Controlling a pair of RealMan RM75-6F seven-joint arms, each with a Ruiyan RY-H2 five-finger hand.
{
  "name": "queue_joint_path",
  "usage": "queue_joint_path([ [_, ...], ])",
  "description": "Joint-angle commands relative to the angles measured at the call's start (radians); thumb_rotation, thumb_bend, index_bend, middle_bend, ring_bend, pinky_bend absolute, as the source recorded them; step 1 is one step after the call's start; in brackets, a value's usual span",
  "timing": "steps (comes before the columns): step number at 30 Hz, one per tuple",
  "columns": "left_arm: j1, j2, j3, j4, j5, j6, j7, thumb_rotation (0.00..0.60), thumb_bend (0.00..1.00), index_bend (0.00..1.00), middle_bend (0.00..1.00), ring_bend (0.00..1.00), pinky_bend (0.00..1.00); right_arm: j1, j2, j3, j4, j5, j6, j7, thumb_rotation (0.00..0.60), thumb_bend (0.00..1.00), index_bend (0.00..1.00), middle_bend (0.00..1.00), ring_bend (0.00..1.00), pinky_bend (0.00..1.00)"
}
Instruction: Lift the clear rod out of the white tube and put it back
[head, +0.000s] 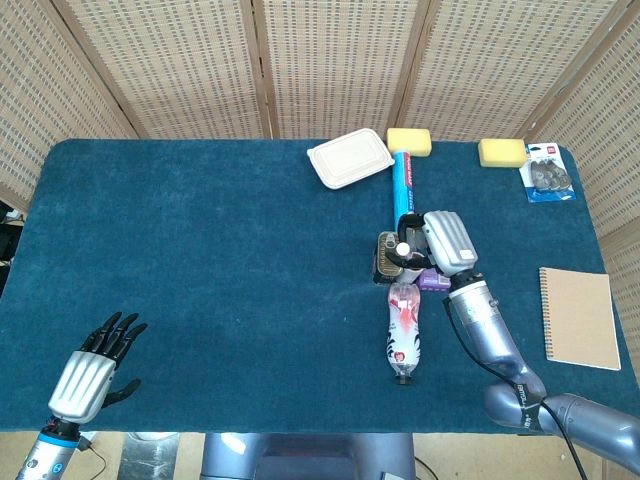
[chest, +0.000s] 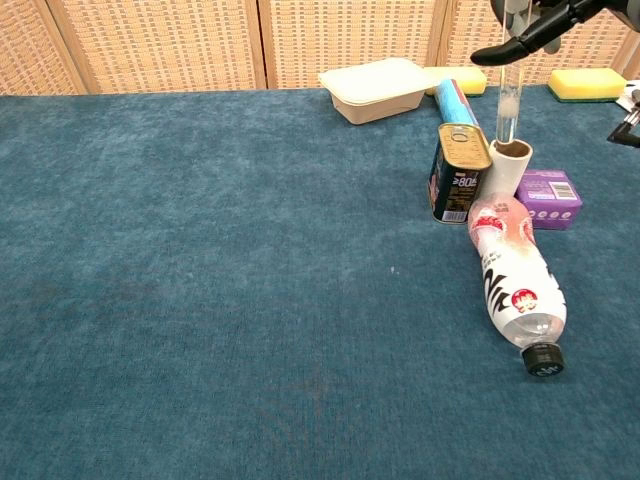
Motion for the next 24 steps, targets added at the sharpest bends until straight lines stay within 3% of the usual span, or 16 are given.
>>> queue_joint_path([
  [1,0.001,0.003,-0.001,-0.002,-0.001,0.003,-0.006,0.6,0.16,0.1,0.1,0.03,0.21,0.003,0.018,0.012,-0.037,0.014,-0.002,-0.01,0.6,0.26,0.74,0.78,0.76,0.73],
  [12,0.001,0.005,0.001,0.006,0.001,0.006,-0.024,0.6,0.16,0.1,0.1,0.03,0.21,0.011,0.055,0.041,-0.112,0.07,-0.01,-0.037,0.6,0.26,0.77,0.81,0.79,0.75],
  [24,-0.003,-0.001,0.003,0.018,0.006,0.003,-0.039,0.6,0.16,0.1,0.1,0.03,0.21,0.001,0.095,0.031,-0.186,0.075,0.012,-0.088,0.6,0.27,0.81,0.86,0.84,0.77],
])
